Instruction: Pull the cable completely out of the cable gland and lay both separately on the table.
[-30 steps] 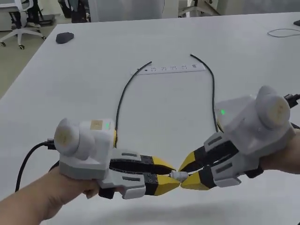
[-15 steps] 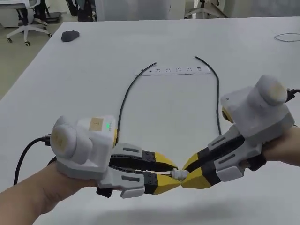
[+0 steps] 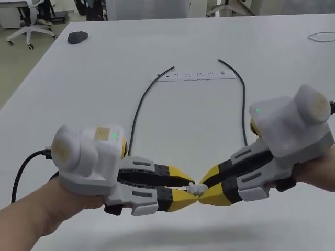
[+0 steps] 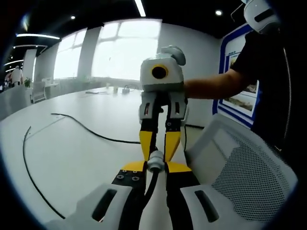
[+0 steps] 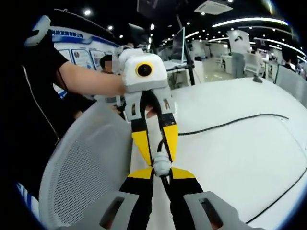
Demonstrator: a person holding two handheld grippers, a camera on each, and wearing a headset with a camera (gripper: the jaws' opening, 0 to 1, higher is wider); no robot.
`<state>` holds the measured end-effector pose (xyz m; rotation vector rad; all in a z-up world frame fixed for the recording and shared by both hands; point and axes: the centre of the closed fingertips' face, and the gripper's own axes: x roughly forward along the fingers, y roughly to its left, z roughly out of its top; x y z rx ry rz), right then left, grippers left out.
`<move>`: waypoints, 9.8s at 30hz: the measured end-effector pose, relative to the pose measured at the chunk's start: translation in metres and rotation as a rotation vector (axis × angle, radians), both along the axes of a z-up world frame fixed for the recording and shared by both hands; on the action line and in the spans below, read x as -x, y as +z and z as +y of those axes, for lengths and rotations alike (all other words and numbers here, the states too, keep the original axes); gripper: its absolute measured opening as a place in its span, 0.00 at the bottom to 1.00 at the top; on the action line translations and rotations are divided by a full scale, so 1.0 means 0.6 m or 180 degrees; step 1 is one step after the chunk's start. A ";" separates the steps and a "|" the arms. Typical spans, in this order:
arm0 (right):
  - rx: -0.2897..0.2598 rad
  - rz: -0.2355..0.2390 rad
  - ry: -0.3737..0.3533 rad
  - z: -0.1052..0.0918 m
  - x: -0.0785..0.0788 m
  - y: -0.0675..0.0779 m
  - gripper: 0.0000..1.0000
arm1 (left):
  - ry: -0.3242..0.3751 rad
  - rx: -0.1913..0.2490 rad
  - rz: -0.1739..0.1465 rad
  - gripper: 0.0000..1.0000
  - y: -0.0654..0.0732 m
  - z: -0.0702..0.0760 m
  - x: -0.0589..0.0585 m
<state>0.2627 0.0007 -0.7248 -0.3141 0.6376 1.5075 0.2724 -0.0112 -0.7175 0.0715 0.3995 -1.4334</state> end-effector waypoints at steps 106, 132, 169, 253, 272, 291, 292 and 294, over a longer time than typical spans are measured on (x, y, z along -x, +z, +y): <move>0.0186 -0.0828 -0.0173 -0.054 -0.034 0.011 0.00 | 0.0239 0.0144 -0.0016 0.15 0.030 0.021 -0.019; 0.1375 -0.0721 -0.1404 -0.252 -0.068 -0.086 0.00 | 0.0468 -0.0001 -0.0154 0.15 0.044 0.071 0.007; 0.0312 -0.0883 -0.0532 0.007 -0.014 0.018 0.08 | 0.0349 -0.0098 -0.0261 0.15 0.036 0.045 0.005; 0.0427 -0.0779 -0.0563 0.013 -0.038 0.020 0.14 | 0.0552 -0.0252 -0.0469 0.15 0.026 0.072 -0.021; 0.0627 -0.0874 -0.0612 0.009 -0.046 -0.006 0.00 | 0.0582 -0.0250 -0.0497 0.15 0.023 0.080 -0.021; 0.1078 -0.0739 -0.1621 -0.193 -0.093 -0.057 0.00 | 0.0797 -0.0244 -0.0591 0.15 0.033 0.121 -0.025; 0.1109 -0.0728 -0.1637 -0.201 -0.094 -0.062 0.00 | 0.0808 -0.0250 -0.0597 0.15 0.033 0.124 -0.025; 0.1136 -0.0779 -0.1743 -0.223 -0.103 -0.067 0.00 | 0.0846 -0.0247 -0.0601 0.15 0.035 0.130 -0.026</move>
